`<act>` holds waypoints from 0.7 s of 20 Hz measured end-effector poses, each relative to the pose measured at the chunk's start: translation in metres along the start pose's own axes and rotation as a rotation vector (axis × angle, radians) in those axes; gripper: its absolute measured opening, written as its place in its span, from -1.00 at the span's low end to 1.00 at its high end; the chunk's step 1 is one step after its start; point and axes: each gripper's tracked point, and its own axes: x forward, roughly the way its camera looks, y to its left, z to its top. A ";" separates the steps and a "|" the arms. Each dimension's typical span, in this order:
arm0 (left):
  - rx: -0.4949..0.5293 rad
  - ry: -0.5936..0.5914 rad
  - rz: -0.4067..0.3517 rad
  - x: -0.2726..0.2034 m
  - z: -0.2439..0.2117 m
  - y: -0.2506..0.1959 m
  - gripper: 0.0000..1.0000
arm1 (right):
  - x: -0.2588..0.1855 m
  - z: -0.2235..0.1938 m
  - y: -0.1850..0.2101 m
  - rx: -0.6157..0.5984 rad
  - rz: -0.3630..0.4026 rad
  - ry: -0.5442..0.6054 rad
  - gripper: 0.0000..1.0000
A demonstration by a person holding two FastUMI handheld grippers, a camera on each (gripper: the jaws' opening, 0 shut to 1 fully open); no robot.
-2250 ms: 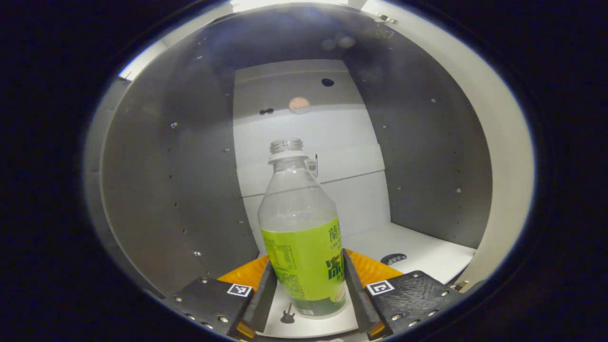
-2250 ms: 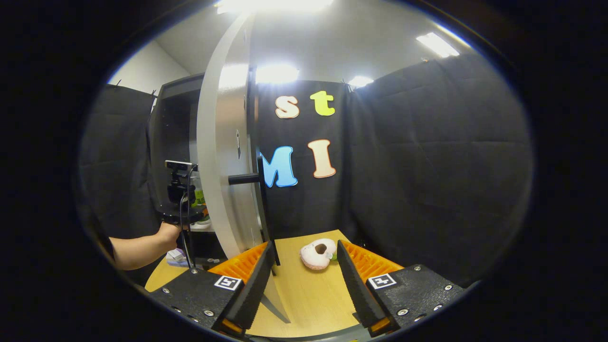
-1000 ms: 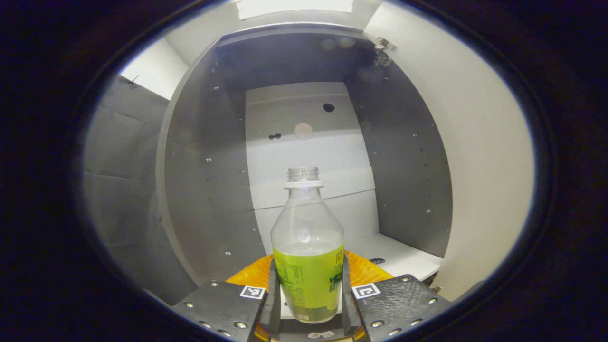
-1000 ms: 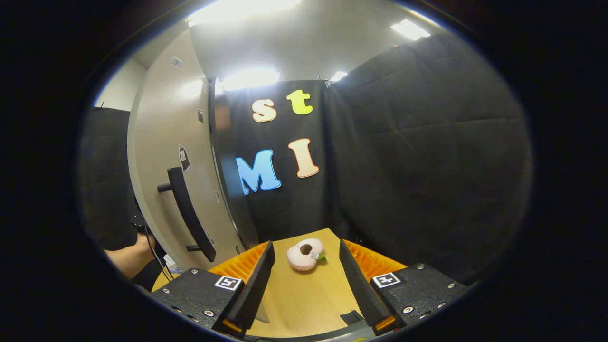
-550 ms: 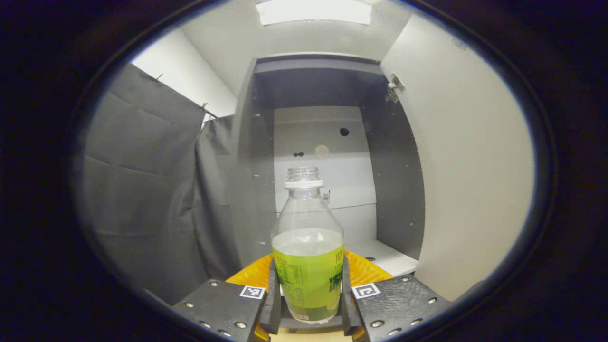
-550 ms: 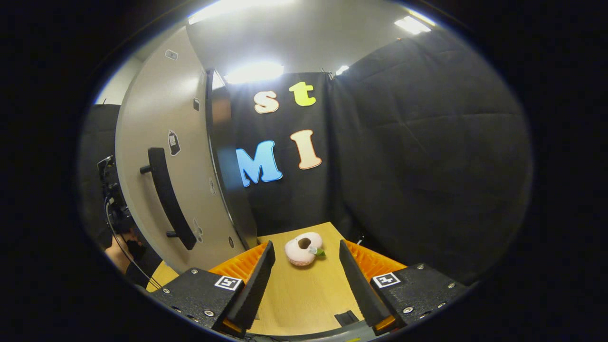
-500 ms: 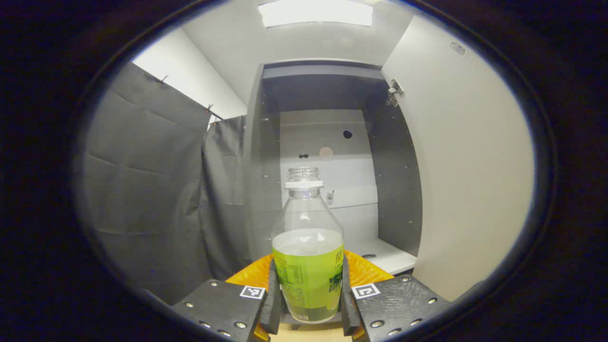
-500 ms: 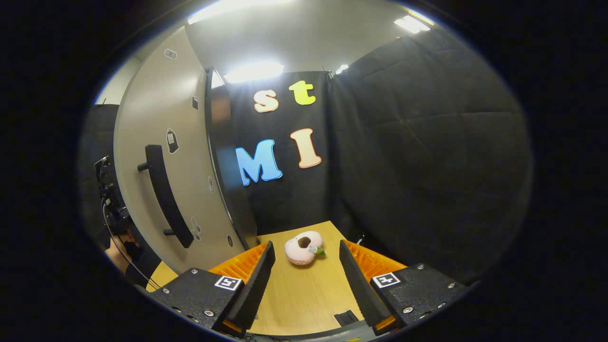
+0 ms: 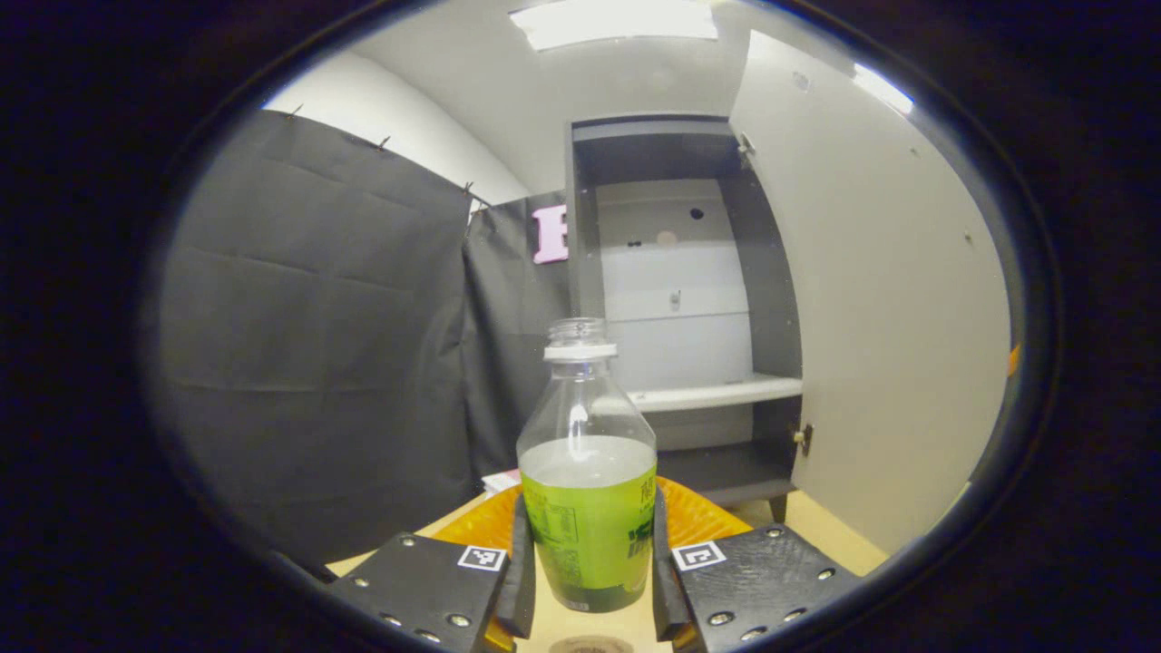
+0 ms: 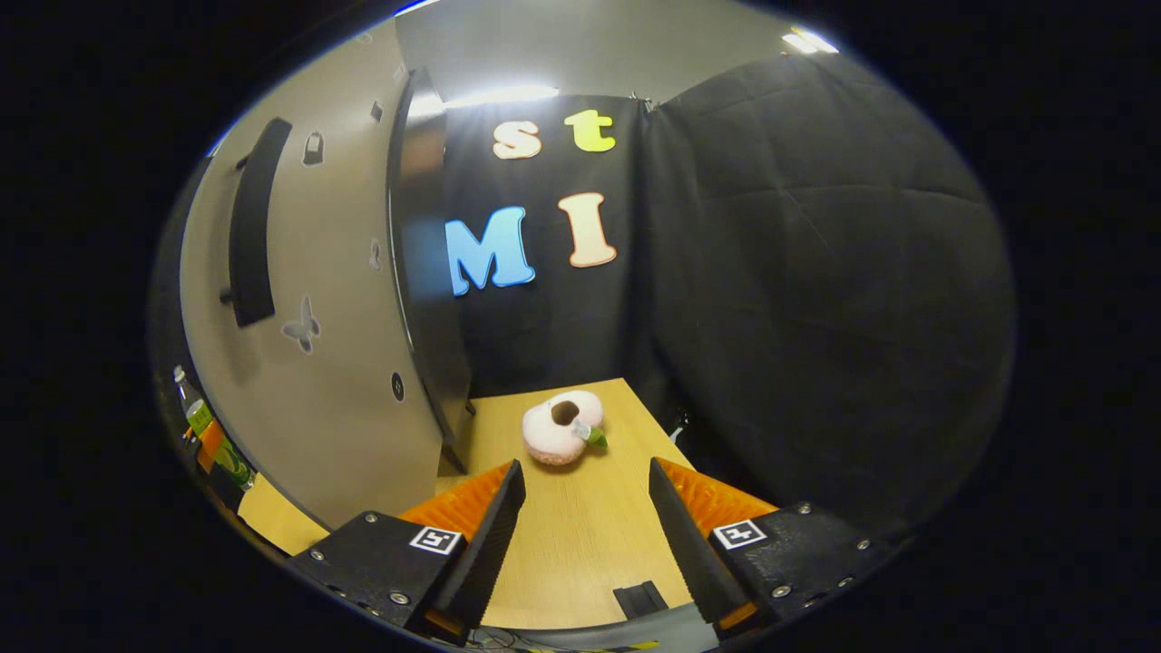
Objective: Open the cabinet door with the right hand, grasp the bottle in the cabinet with the left hand and place it on the coaster, then close the cabinet door with the right hand.
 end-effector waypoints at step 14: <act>-0.084 0.077 0.004 -0.032 -0.180 0.006 0.06 | 0.013 -0.092 0.036 -0.128 0.055 0.130 0.71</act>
